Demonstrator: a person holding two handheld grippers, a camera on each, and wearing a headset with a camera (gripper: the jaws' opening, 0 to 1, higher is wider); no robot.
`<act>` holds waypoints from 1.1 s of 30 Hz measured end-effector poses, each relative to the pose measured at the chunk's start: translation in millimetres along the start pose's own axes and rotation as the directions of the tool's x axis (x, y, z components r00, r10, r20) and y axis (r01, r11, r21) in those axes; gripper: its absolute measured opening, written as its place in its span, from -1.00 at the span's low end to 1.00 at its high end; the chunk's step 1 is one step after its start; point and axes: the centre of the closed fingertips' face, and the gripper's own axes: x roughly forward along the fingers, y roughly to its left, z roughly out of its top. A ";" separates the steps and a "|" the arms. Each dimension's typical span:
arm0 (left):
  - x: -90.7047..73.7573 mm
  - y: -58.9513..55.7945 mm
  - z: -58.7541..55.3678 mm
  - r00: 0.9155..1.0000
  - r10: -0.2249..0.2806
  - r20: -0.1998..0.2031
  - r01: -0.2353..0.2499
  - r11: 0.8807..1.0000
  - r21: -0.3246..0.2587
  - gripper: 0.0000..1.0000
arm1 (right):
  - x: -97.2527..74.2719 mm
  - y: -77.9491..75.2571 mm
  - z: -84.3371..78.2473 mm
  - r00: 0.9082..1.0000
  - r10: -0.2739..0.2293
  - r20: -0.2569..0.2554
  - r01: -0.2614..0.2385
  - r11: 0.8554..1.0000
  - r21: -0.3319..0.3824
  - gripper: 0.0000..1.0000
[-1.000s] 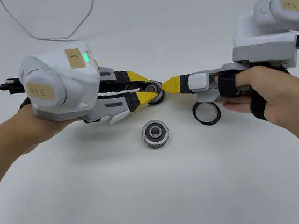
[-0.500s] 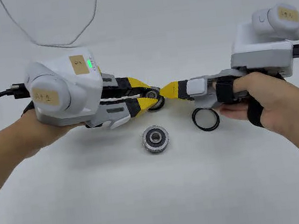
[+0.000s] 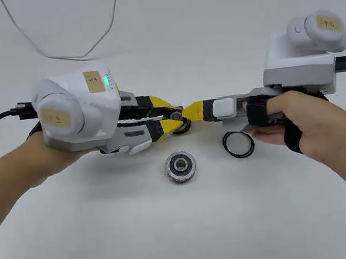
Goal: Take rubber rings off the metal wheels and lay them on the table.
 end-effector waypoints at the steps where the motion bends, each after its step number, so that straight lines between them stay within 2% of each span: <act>1: 0.2 0.1 0.1 1.000 0.000 0.000 0.000 1.000 0.000 -0.75 | 0.3 1.6 -0.1 1.000 0.004 -0.001 -0.004 1.000 -0.004 -0.99; 3: 0.2 0.1 0.0 1.000 0.001 0.000 -0.001 1.000 -0.001 -0.75 | 1.9 8.3 -0.1 1.000 0.022 -0.004 -0.022 1.000 0.001 -0.99; 4: 0.1 0.0 0.0 1.000 0.001 0.000 -0.001 1.000 -0.001 -0.75 | 2.6 6.9 -0.9 1.000 0.007 -0.009 -0.007 1.000 -0.023 -0.99; 14: 0.3 0.6 0.4 1.000 0.003 0.000 -0.003 1.000 0.007 -0.75 | -0.7 7.9 0.9 1.000 0.002 0.002 -0.002 0.999 -0.036 -0.99; 18: 0.1 0.6 0.7 1.000 0.005 -0.012 -0.005 0.998 0.057 -0.75 | 0.3 8.1 1.7 1.000 -0.009 0.015 0.009 0.999 -0.043 -0.99; 22: -0.3 1.4 1.5 1.000 0.017 -0.025 -0.016 0.997 0.072 -0.74 | 0.6 5.8 3.7 0.999 -0.022 0.025 0.023 0.999 -0.033 -0.99; 29: -3.1 2.2 1.7 0.999 0.024 -0.041 -0.022 0.998 0.063 -0.73 | 1.3 6.1 7.9 0.998 -0.035 0.045 0.036 0.999 -0.022 -0.98; 33: -11.3 1.9 8.1 1.000 0.023 -0.022 -0.022 0.998 0.052 -0.77 | 1.8 7.1 10.8 0.998 -0.032 0.053 0.033 0.999 -0.016 -0.98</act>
